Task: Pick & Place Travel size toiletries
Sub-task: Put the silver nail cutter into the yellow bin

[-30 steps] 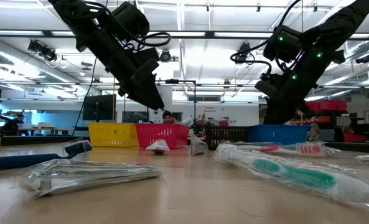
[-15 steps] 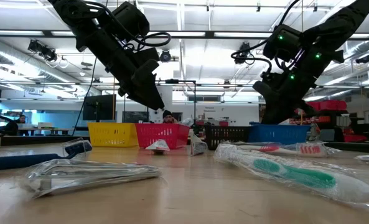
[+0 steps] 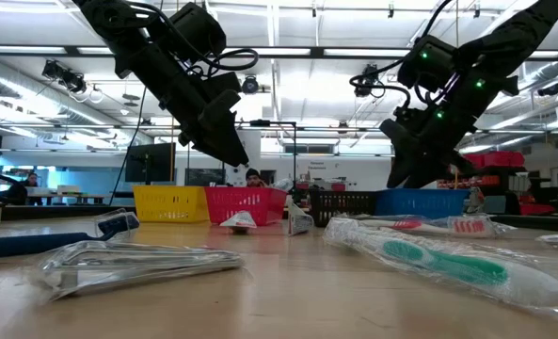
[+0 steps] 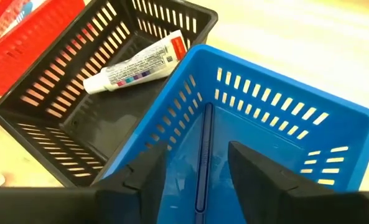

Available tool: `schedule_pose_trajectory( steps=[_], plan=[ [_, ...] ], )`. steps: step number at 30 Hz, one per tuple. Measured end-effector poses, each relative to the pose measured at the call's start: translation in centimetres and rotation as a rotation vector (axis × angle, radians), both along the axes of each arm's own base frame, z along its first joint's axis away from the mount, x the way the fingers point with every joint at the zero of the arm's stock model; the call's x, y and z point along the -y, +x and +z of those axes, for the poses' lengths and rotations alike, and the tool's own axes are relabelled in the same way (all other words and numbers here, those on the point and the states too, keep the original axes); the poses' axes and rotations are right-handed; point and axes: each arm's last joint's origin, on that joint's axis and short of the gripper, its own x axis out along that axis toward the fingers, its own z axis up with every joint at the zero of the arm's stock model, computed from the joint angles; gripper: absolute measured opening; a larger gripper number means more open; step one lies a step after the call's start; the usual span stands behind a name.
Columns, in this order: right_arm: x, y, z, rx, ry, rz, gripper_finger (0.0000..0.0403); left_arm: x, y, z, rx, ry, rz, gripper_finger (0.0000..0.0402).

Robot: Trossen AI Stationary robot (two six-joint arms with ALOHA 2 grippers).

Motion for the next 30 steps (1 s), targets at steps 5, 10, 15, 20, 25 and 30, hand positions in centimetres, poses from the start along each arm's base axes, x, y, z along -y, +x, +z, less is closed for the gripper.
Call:
schedule_pose_trajectory(
  steps=[5, 10, 15, 20, 25, 30],
  plan=[
    [-0.3, 0.1, 0.0, 0.011, 0.032, 0.038, 0.0181, 0.0, 0.0, 0.0, 0.000, 0.000, 0.000, 0.0183],
    [-1.3, 0.7, 0.2, 0.023, 0.014, 0.144, 0.0181, 0.0, 0.0, 0.0, 0.000, 0.000, 0.000, 0.0183],
    [-1.7, 1.8, 1.2, 0.063, -0.194, 0.207, 0.0181, 0.0, 0.0, 0.0, 0.000, 0.000, 0.000, 0.0183],
    [-1.9, 3.1, 3.1, 0.223, -0.348, 0.294, 0.0181, 0.0, 0.0, 0.0, 0.000, 0.000, 0.000, 0.0183],
    [-2.3, 3.8, 4.4, 0.363, -0.388, 0.398, 0.0181, 0.0, 0.0, 0.0, 0.000, 0.000, 0.000, 0.0183],
    [-2.9, 3.9, 4.1, 0.356, -0.352, 0.503, 0.0181, -0.1, 0.0, 0.0, 0.000, 0.000, 0.003, 0.0183]
  ],
)
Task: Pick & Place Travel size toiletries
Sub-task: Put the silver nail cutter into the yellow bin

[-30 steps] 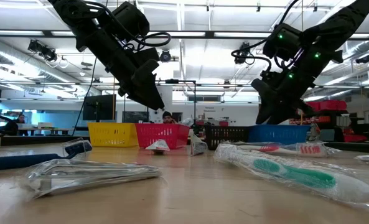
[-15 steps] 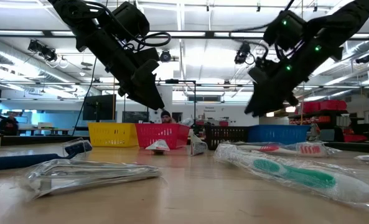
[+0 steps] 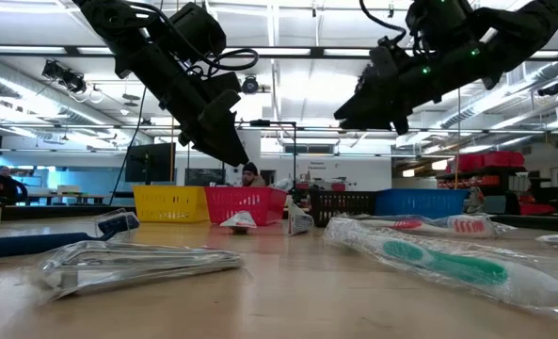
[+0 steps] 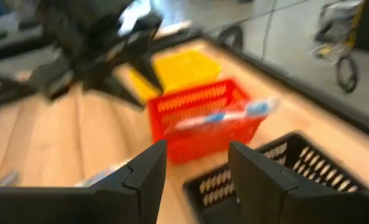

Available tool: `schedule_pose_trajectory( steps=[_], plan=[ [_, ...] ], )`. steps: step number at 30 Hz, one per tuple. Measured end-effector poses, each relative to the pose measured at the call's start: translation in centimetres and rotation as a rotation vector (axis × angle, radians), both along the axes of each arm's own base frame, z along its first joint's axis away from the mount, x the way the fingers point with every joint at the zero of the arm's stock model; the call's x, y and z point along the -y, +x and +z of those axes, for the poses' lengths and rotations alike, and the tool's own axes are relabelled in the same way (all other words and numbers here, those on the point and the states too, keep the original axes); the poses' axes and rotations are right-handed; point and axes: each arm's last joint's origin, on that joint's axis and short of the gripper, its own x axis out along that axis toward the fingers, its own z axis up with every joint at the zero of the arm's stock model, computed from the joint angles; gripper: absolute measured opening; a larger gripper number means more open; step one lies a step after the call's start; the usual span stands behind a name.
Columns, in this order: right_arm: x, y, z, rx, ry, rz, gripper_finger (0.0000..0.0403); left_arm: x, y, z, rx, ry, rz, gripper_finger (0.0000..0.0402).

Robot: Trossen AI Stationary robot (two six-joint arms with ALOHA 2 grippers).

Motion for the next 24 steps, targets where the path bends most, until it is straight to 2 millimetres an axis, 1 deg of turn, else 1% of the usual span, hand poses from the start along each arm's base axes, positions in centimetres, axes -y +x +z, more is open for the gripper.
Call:
schedule_pose_trajectory(
  steps=[6, 10, 16, 20, 24],
  plan=[
    [-0.5, -0.4, -1.1, -0.117, 0.026, 0.037, 0.0181, 0.0, 0.0, 0.0, 0.000, 0.000, 0.002, 0.0183],
    [-0.5, -0.4, -1.2, -0.128, 0.027, 0.036, 0.0181, 0.0, 0.0, 0.1, 0.008, 0.001, 0.001, 0.0183],
    [-0.5, -0.4, -1.2, -0.132, 0.017, 0.040, 0.0181, 0.0, 0.8, 1.0, 0.138, -0.005, 0.016, 0.0183],
    [-0.4, -0.4, -1.1, -0.144, -0.021, 0.055, 0.0181, 0.2, 1.0, 1.3, 0.223, -0.107, 0.029, 0.0183],
    [-0.4, -0.4, -1.1, -0.150, -0.040, 0.042, 0.0181, 0.8, 1.2, 1.3, 0.250, -0.243, -0.054, 0.0183]
  ],
)
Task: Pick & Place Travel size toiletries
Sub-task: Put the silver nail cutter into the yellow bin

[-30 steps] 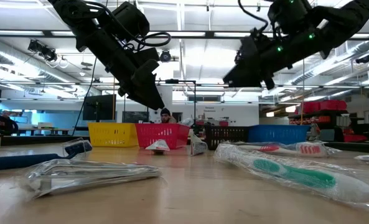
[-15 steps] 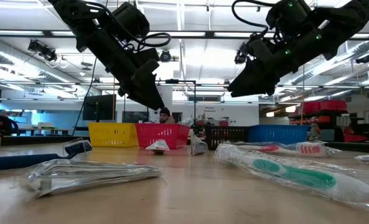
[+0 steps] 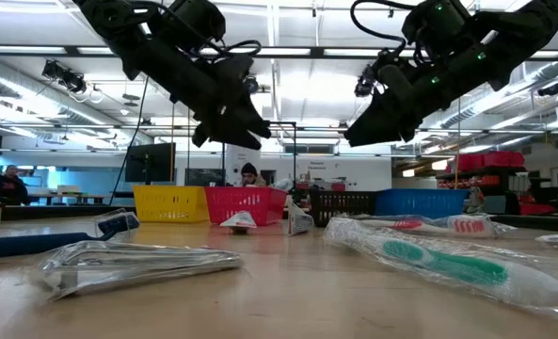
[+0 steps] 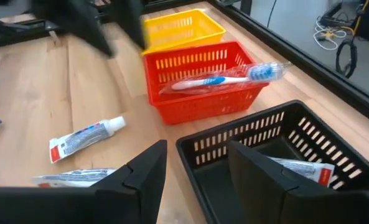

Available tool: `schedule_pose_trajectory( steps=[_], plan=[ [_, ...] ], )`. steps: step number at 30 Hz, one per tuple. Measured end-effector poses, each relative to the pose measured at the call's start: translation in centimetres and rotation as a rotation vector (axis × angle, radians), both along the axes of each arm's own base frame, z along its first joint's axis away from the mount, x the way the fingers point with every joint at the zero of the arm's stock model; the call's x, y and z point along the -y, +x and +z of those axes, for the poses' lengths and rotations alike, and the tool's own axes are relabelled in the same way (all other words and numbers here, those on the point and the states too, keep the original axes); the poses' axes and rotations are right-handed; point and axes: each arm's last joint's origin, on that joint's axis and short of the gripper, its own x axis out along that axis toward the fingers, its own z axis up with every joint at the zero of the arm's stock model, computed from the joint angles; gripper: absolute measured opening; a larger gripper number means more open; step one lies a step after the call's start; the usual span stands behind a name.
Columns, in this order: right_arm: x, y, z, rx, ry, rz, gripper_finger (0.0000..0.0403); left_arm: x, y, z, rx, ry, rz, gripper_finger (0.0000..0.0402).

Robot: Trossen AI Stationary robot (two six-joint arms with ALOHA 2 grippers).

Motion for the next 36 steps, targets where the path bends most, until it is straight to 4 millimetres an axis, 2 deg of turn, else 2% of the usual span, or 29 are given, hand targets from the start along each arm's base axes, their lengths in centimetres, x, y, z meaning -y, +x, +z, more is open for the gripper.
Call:
schedule_pose_trajectory(
  steps=[3, 7, 12, 17, 22, 25, 29, 36],
  plan=[
    [0.0, 0.0, 0.0, -0.010, -0.032, -0.003, 0.0181, 1.6, 0.2, 0.0, 0.015, -0.101, -0.174, 0.0183],
    [0.2, 0.0, 0.1, -0.031, -0.109, -0.006, 0.0181, 5.4, 0.6, 0.3, 0.028, -0.130, -0.296, 0.0181],
    [0.4, 0.1, 0.5, -0.016, -0.197, -0.053, 0.0181, 10.6, 1.1, 2.4, 0.072, -0.046, -0.306, 0.0181],
    [1.0, 0.3, 1.2, 0.045, -0.250, -0.082, 0.0181, 14.6, 0.8, 4.6, 0.050, -0.061, -0.235, 0.0181],
    [1.1, 0.3, 1.4, 0.082, -0.214, -0.109, 0.0181, 18.6, 0.2, 4.4, 0.016, -0.153, -0.240, 0.0181],
    [1.1, 0.3, 1.2, 0.077, -0.180, -0.121, 0.0181, 21.0, 0.0, 3.1, -0.020, -0.176, -0.228, 0.0181],
    [1.0, 0.3, 0.6, 0.045, -0.121, -0.113, 0.0181, 23.2, 0.0, 0.1, -0.098, -0.194, -0.228, 0.0181],
    [0.9, 0.8, -1.2, -0.015, -0.031, -0.061, 0.0181, 24.8, 0.5, -5.3, -0.254, -0.185, -0.171, 0.0170]
  ],
)
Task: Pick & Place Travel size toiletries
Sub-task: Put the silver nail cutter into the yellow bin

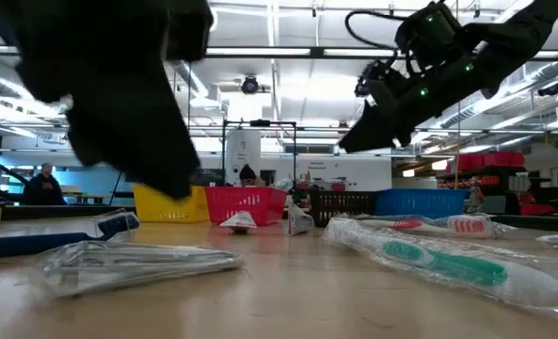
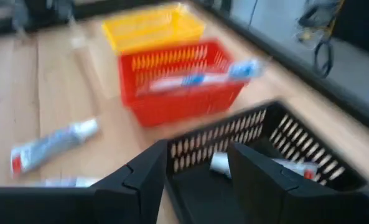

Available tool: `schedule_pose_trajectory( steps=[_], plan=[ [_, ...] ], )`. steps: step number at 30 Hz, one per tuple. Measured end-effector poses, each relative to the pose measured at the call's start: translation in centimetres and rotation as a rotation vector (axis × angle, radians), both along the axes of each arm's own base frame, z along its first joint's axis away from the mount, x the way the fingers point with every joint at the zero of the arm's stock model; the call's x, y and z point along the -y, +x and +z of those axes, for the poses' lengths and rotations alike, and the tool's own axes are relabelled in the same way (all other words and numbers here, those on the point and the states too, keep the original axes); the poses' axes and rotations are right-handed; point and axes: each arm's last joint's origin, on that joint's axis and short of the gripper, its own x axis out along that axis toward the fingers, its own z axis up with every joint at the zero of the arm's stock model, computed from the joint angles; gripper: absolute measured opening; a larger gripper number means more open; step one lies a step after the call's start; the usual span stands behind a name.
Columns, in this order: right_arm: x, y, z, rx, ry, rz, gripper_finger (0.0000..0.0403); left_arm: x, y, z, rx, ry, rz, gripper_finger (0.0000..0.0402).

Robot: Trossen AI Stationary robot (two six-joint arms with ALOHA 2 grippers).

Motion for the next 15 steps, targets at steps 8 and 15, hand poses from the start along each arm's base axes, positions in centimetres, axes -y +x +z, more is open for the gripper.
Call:
schedule_pose_trajectory(
  steps=[8, 15],
  plan=[
    [0.1, 0.8, -3.3, -0.130, 0.025, 0.007, 0.0181, 2.3, 1.8, -3.2, -0.068, -0.005, -0.051, 0.0154],
    [0.1, 1.3, -5.0, -0.166, 0.031, 0.008, 0.0181, 2.3, 1.8, -3.4, -0.086, 0.100, -0.174, 0.0154]
  ],
)
